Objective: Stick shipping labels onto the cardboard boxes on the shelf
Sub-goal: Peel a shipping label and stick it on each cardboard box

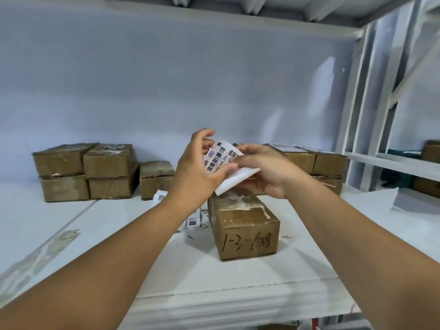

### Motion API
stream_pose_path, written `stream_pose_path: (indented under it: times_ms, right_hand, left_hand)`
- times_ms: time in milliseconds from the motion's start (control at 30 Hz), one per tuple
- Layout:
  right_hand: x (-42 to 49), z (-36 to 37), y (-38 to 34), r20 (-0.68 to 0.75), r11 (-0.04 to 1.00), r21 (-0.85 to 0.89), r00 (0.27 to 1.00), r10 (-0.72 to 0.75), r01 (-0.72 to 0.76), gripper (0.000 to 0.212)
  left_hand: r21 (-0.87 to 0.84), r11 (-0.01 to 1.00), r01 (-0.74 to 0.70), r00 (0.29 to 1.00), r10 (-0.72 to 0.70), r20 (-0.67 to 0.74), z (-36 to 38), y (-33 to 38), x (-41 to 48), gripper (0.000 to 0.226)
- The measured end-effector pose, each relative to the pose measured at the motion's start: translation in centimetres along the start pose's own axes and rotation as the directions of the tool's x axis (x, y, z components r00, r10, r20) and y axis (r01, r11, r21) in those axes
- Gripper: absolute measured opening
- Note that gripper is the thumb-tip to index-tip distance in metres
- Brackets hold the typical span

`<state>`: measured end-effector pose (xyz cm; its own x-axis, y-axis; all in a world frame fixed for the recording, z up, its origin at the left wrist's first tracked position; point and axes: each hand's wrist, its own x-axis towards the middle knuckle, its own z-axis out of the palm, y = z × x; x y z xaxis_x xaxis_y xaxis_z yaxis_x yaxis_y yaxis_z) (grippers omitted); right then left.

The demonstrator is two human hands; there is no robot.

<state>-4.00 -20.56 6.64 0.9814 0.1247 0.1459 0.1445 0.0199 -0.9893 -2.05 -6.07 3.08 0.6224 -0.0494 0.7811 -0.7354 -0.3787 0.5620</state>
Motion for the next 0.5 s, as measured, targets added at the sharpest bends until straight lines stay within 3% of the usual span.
stream_pose_path:
  times_ms: [100,200,300,400,500]
  right_hand:
    - [0.2,-0.6,0.7,-0.063,0.998,0.038,0.997,-0.05,0.052,0.018]
    - [0.3,-1.1,1.7,-0.098,0.995,0.077,0.993,-0.058,0.066,0.019]
    - [0.3,-1.5,2.4,-0.168,0.976,0.183,0.982,-0.083,0.114,0.019]
    - [0.1,-1.9,2.3,-0.24,0.936,0.296,0.963,-0.121,0.192,0.026]
    - [-0.2,-2.1,2.3,-0.243,0.916,0.345,0.962,-0.122,0.204,0.03]
  left_hand:
    - [-0.03,0.999,-0.035,0.999,0.035,-0.002,0.1,-0.2,0.0,0.08]
    - [-0.027,1.0,-0.003,0.999,0.002,-0.051,0.0,-0.7,0.3,0.079]
    - [-0.014,0.996,0.083,0.994,-0.084,-0.074,-0.1,-0.8,0.5,0.065]
    - [0.001,0.992,0.129,0.989,-0.128,-0.067,0.1,-1.0,0.7,0.032]
    - [-0.088,0.979,0.186,0.982,-0.183,0.042,0.0,-1.1,0.9,0.026]
